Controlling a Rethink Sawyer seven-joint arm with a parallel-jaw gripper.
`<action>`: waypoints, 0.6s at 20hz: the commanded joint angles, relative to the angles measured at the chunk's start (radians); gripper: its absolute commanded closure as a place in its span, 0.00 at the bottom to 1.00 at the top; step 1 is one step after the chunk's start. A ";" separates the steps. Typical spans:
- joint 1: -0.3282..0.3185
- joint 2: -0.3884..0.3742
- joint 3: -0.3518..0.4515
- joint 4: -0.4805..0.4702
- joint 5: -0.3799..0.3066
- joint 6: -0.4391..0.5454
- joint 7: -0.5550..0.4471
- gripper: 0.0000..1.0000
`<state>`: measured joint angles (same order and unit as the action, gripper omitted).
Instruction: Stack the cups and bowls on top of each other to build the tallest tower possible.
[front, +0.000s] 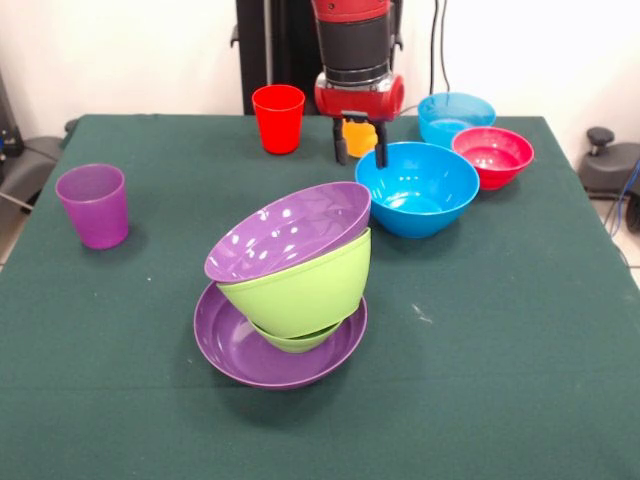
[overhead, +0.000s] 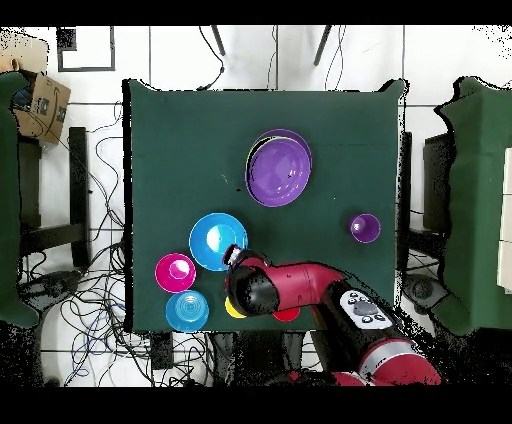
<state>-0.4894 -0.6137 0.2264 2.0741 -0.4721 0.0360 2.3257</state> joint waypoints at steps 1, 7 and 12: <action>0.024 0.006 0.003 -0.090 -0.032 0.004 0.015 0.00; 0.006 0.002 0.023 -0.080 -0.027 0.012 0.012 1.00; 0.005 0.001 0.033 -0.084 -0.017 0.030 0.010 1.00</action>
<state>-0.4896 -0.6137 0.2179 2.0704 -0.4721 0.0360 2.3257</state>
